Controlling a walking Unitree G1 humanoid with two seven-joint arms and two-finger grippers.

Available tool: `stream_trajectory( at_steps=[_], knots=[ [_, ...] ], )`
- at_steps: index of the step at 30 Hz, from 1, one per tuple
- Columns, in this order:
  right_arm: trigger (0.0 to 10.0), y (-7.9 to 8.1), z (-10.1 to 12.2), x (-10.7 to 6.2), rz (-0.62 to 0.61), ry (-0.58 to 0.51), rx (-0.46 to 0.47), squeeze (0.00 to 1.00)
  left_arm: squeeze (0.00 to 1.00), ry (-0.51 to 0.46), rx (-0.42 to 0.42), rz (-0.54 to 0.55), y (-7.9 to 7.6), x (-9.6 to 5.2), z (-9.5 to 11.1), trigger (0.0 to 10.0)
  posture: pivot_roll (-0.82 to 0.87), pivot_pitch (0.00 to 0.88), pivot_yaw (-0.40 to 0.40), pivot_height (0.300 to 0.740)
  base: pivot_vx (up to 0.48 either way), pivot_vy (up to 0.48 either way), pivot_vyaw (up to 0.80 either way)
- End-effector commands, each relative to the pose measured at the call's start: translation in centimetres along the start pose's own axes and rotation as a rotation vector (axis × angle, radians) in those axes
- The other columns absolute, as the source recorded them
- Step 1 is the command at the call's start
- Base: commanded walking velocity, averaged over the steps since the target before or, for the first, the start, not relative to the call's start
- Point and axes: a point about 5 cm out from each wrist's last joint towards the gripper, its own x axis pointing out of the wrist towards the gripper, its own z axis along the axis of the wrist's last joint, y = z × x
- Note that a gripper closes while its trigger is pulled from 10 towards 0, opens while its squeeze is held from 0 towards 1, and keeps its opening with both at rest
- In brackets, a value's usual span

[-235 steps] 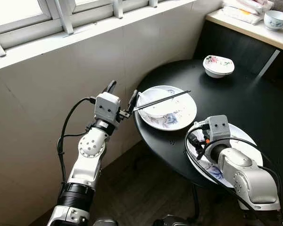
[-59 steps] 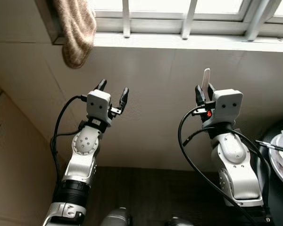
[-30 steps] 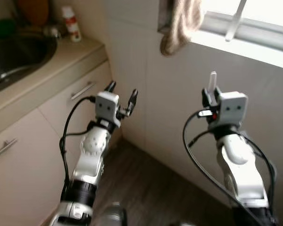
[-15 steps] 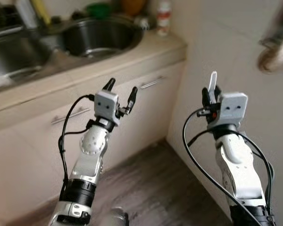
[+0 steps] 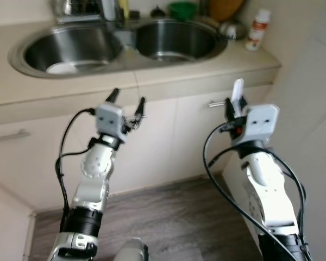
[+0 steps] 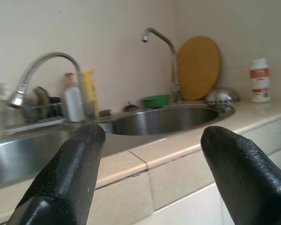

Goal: Kitchen organization

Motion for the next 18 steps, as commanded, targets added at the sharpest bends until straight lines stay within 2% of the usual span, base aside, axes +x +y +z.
stream_trajectory(
  at_steps=[1, 9, 10, 11, 12, 13, 14, 15, 16, 17, 18],
  knots=[
    [0.0, -0.5, 0.2, 0.1, -0.014, -0.013, -0.011, 0.00, 0.00, -0.032, -0.007, -0.027, -0.7, 0.4, 0.6, 10.0, 0.06, 0.000, -0.033, 0.740, 0.259, 0.000, 0.80],
    [0.0, -1.0, 0.6, 0.4, -0.045, -0.037, 0.002, 0.00, 0.00, -0.049, -0.007, -0.026, -0.5, 0.5, 0.9, 10.0, 0.06, 0.000, -0.030, 0.740, 0.300, 0.000, 0.80],
    [0.0, -1.0, 0.7, 0.4, -0.044, -0.046, 0.014, 0.00, 0.00, -0.050, -0.007, -0.025, -0.5, 0.5, 0.9, 10.0, 0.06, 0.000, -0.030, 0.740, 0.326, 0.000, 0.00],
    [1.3, -1.1, 0.9, 0.5, -0.044, -0.057, 0.022, 0.00, 0.00, -0.051, -0.007, -0.025, -0.5, 0.5, 0.9, 10.0, 0.06, 0.000, -0.030, 0.740, 0.334, 0.000, 0.00],
    [1.3, -1.1, 1.1, 0.5, -0.044, -0.064, 0.027, 0.00, 0.00, -0.052, -0.007, -0.025, -0.5, 0.5, 0.9, 10.0, 0.06, 0.000, -0.030, 0.740, 0.334, 0.000, 0.00],
    [3.2, -1.1, 1.3, 0.6, -0.047, -0.077, 0.030, 0.00, 0.00, -0.053, -0.006, -0.025, -0.5, 0.5, 0.9, 10.0, 0.06, 0.000, -0.030, 0.740, 0.334, 0.000, 0.00],
    [3.2, -1.2, 1.4, 0.6, -0.049, -0.085, 0.031, 0.00, 0.00, -0.053, -0.006, -0.025, -0.5, 0.5, 0.9, 10.0, 0.06, 0.000, -0.030, 0.740, 0.334, 0.000, 0.00],
    [2.7, -1.2, 1.6, 0.6, -0.055, -0.099, 0.033, 0.00, 0.00, -0.054, -0.006, -0.025, -0.5, 0.5, 1.0, 10.0, 0.06, 0.000, -0.030, 0.740, 0.334, 0.000, 0.00],
    [3.4, -1.3, 1.8, 0.7, -0.059, -0.110, 0.032, 0.00, 0.00, -0.055, -0.006, -0.025, -0.4, 0.6, 1.0, 10.0, 0.06, 0.000, -0.031, 0.740, 0.330, 0.000, 0.00],
    [4.9, -1.4, 1.9, 0.8, -0.065, -0.117, 0.029, 0.00, 0.00, -0.056, -0.006, -0.025, -0.4, 0.6, 1.0, 10.0, 0.06, 0.000, -0.030, 0.740, 0.330, 0.000, 0.00],
    [10.0, -1.4, 2.1, 0.8, -0.068, -0.121, 0.028, 0.00, 0.00, -0.058, -0.006, -0.025, -0.4, 0.6, 1.0, 10.0, 0.06, 0.000, -0.030, 0.740, 0.330, 0.000, 0.00]
  ],
)
